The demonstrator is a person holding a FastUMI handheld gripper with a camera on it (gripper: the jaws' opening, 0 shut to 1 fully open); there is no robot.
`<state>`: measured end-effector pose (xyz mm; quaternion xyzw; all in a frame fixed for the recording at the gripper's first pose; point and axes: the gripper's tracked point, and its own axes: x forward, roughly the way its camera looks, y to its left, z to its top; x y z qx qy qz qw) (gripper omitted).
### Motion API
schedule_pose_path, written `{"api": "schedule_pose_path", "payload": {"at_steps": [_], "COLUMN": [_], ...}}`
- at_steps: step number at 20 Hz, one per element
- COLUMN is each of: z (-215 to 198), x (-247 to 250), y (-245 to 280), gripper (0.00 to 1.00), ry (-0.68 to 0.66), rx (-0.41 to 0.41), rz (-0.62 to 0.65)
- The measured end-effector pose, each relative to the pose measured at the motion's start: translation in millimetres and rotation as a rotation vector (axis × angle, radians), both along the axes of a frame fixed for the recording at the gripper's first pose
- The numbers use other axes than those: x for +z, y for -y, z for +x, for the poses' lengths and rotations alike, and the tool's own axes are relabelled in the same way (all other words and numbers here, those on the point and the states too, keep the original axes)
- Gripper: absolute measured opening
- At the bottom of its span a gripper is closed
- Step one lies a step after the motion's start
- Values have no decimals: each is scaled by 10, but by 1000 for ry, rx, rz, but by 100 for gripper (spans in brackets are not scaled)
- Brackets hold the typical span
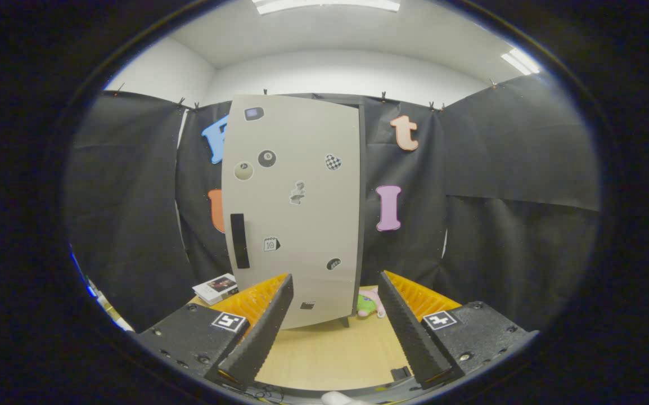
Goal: Open the shoe cabinet door, grab the shoes and put them into the shoe cabinet, then close the shoe cabinet door.
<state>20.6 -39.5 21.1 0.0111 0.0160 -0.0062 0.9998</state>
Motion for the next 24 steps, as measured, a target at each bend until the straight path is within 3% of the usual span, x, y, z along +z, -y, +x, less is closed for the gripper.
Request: {"api": "schedule_pose_path", "payload": {"at_steps": [13,24], "z": [-246,-265], "x": [-11,-122], "y": [65,-174], "gripper": [99,99], "ry": [22,23], "rx": [-30,-16], "rz": [6,2]}}
